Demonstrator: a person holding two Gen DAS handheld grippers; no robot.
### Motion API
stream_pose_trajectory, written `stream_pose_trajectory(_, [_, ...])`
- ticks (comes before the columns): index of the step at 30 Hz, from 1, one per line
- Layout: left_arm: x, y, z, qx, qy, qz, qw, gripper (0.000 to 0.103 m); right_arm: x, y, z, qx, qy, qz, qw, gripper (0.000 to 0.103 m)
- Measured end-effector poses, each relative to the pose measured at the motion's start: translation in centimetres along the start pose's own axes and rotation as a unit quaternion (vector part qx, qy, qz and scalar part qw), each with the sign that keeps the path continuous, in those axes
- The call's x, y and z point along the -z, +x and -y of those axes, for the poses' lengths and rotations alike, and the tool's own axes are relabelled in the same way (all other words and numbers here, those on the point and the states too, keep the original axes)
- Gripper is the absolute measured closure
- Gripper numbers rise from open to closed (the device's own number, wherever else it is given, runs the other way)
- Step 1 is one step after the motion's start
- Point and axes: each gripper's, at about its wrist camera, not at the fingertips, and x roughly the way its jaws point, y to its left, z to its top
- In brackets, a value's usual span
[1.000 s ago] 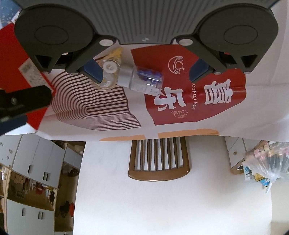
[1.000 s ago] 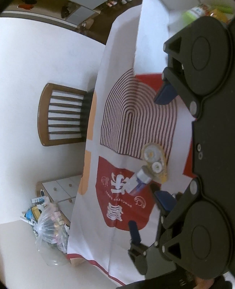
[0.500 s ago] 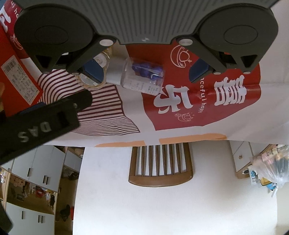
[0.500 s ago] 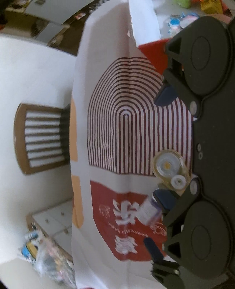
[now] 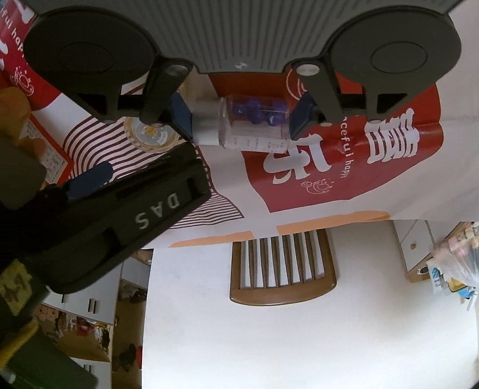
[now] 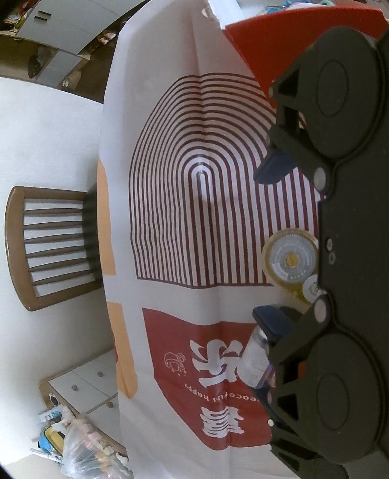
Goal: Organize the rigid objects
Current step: 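Grasp the clear pill bottle with the left tool while the right tool grasps the tape roller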
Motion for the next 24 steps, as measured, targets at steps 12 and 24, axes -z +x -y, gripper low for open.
stream_pose_trajectory(12, [1.4, -1.9, -3.3, -0.044, -0.041, -0.007, 0.9982, 0.035, 0.9, 1.4, -1.1, 0.017, 0.0, -0.014, 1.0, 0.024])
stream_pose_trajectory(24, [1.8, -2.3, -3.0, -0.047, -0.031, -0.01, 0.9984, 0.034, 3.8, 0.5, -2.6, 0.038, -0.052, 0.012, 0.998, 0.046])
